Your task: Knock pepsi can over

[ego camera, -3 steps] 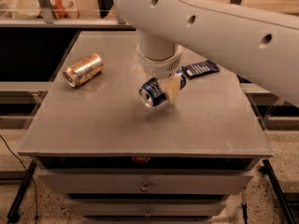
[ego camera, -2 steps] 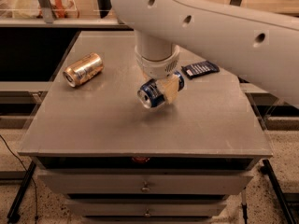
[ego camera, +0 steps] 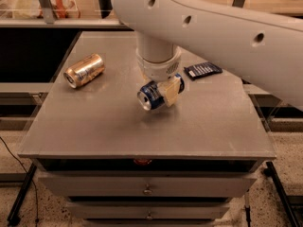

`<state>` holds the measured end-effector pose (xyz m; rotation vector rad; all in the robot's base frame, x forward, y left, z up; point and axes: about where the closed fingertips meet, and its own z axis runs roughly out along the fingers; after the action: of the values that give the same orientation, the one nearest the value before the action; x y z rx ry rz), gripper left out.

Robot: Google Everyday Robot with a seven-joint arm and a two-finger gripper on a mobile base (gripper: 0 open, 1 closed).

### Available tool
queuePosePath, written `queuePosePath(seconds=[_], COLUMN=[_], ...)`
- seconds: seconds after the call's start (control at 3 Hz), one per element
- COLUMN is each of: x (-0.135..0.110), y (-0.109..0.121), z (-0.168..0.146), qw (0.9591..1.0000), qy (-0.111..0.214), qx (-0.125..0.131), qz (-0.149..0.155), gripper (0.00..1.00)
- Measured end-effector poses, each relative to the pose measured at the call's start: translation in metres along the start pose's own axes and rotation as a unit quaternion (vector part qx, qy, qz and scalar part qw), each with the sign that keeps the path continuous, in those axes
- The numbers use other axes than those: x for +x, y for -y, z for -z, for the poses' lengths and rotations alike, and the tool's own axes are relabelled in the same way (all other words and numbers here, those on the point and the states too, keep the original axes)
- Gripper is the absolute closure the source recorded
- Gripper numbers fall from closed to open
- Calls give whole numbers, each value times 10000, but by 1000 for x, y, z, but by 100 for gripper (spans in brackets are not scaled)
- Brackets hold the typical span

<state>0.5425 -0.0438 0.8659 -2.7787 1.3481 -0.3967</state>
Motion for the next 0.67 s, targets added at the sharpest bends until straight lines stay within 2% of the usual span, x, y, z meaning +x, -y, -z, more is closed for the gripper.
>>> queuePosePath(seconds=[0.33, 0.67], x=[-1, -2], y=[0, -1], z=[-2, -3], qw=[10000, 10000], qy=[33, 55], qx=[-36, -61], qz=[-10, -17], gripper=[0, 0])
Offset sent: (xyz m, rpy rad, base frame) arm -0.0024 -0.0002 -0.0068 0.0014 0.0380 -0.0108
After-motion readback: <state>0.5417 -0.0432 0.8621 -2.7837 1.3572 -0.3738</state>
